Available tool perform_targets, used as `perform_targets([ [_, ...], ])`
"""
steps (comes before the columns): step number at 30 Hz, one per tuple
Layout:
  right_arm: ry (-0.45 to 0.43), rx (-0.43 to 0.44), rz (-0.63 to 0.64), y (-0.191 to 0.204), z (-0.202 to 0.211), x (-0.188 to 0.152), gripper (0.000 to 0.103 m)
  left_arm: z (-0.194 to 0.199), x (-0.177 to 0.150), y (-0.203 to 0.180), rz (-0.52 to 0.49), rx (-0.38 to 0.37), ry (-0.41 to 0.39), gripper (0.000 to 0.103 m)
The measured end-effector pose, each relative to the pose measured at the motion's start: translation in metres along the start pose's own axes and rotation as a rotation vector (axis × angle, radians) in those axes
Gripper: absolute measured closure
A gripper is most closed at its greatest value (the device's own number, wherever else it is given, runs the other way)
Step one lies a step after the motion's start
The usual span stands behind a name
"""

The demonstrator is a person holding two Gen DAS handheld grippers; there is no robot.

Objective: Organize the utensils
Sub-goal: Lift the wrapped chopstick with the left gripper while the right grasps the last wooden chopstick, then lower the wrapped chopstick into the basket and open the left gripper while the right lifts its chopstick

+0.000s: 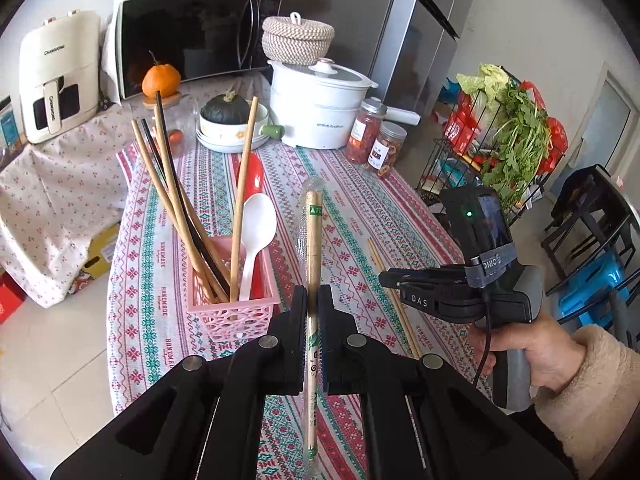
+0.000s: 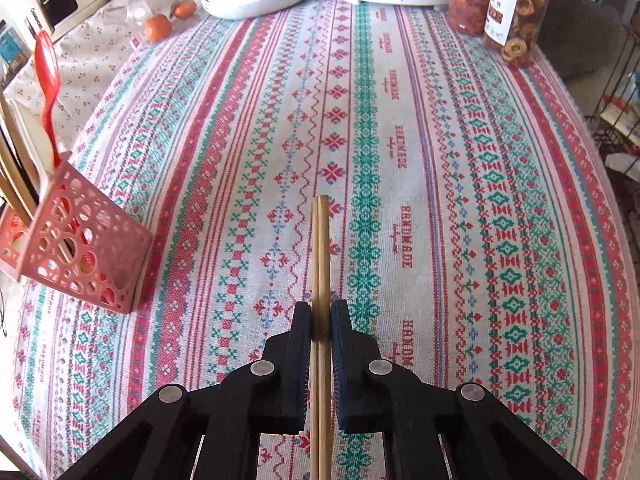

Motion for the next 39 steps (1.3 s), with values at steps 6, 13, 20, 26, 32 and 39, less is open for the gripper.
perform_targets([
  [6,-0.169,0.044,0.006,0.012,0.052,0.003,0.096,0.037,0.013,0.005,0.017,-0.004,-0.123,0.098],
  [13,-0.363,0.065,0.048,0.03,0.108,0.013,0.098,0.077,0.03,0.021,0.096,0.014,-0.344,0.098],
  [20,-0.485,0.097,0.08,0.049,0.139,0.022,0.099,0.087,0.052,0.047,0.179,0.062,-0.526,0.098],
  [26,-0.506,0.1,0.108,0.062,0.146,0.027,0.099,0.071,0.068,0.059,0.195,0.125,-0.593,0.098],
  [32,-0.529,0.107,0.143,0.071,0.153,0.026,0.099,0.049,0.073,0.06,0.152,0.213,-0.618,0.098],
  [39,-0.548,0.126,0.157,0.075,0.164,0.024,0.099,0.017,0.067,0.07,0.167,0.245,-0.569,0.098],
])
Point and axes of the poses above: each gripper's, at about its wrist camera, not at the fingertips, and z roughly against the way its jaws point, y to its left, x to its top, the point moved 7 cm from there along -z, roughly the way its jaws point, and after that the axes turned 7 degrees about y, right-handed, at the moved point
